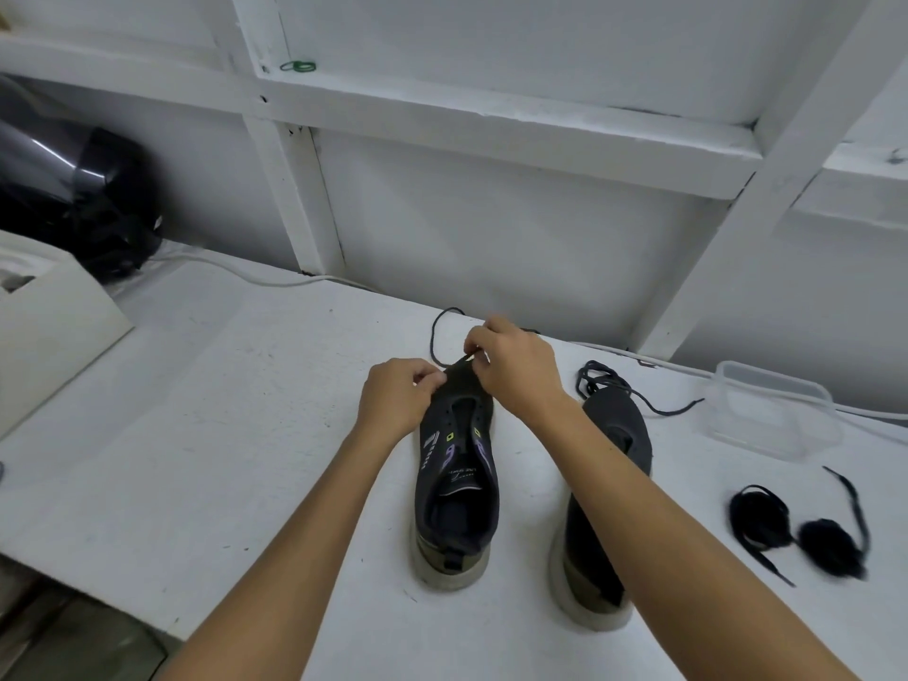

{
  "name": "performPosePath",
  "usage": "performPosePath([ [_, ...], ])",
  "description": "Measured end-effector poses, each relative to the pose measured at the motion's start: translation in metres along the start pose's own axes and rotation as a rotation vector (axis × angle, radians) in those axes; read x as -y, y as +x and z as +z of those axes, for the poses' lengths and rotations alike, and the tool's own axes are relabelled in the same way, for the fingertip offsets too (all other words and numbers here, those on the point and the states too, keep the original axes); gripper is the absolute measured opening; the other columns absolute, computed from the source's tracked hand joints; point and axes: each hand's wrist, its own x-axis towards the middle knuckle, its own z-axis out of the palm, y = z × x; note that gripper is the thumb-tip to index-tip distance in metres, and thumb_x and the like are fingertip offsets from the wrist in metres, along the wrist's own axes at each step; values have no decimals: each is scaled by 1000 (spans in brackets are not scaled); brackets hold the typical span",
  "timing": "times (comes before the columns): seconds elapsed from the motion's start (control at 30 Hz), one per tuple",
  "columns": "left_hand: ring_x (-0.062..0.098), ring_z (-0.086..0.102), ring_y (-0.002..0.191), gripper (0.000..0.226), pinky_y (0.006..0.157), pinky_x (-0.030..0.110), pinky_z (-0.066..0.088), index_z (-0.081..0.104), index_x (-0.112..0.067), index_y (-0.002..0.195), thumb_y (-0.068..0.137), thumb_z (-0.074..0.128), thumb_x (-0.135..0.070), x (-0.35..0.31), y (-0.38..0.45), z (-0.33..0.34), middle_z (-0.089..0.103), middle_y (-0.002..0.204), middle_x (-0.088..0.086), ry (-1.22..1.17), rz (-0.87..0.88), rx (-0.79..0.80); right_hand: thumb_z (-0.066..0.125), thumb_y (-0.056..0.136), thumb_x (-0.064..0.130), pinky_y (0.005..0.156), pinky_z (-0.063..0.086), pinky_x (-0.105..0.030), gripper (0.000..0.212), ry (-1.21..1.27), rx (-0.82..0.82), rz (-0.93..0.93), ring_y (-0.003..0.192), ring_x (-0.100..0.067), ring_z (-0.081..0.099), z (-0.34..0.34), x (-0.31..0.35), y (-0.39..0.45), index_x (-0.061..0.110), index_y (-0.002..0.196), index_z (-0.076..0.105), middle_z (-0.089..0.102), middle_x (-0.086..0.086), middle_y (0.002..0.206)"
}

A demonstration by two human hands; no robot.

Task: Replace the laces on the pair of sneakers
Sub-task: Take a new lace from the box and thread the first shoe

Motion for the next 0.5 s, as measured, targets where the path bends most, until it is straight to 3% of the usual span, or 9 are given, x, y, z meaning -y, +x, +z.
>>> performPosePath([
  [0.07,11,62,85,18,78,24,44,75,-15,101,98,63,-27,1,-2,0,72,92,-4,-64,-73,-16,61,96,17,70,49,-38,19,52,-42,133,88,-33,63,1,-1,-3,14,114,65,62,-5,113],
  [0.13,12,68,85,17,79,25,53,74,-13,101,97,64,-26,6,-3,2,72,88,-3,-354,-223,-3,66,94,25,74,46,-35,22,178,-15,277,91,-25,61,3,-2,-7,17,114,61,61,-1,109],
  [0.23,13,75,86,17,76,19,58,68,-4,110,96,66,-14,12,-11,8,74,95,6,-762,-366,13,70,89,33,76,47,-30,9,336,222,371,88,-16,60,5,-2,-12,26,96,69,63,10,90],
  [0.27,12,75,87,17,75,18,58,67,-4,111,96,66,-10,14,-15,10,73,98,7,-805,-378,13,69,88,31,78,51,-29,3,341,304,349,89,-15,62,5,-2,-15,29,90,70,63,13,85],
  [0.33,6,72,86,18,71,14,55,68,-9,111,94,68,-10,17,-21,14,74,98,4,-766,-368,-1,66,86,25,82,55,-30,10,323,382,303,89,-13,64,5,0,-19,33,85,70,63,17,81],
  [0.43,-6,68,76,17,63,8,48,71,-15,107,90,73,-14,22,-27,19,75,93,-2,-680,-337,-40,63,80,19,82,57,-33,17,322,340,261,85,-12,63,3,4,-20,34,78,69,62,18,79],
  [0.5,-1,69,81,16,71,14,52,72,-16,106,90,73,-16,26,-28,21,75,94,-3,-665,-339,-43,62,78,17,80,58,-33,18,315,366,271,84,-13,64,2,9,-21,32,78,73,67,15,83],
])
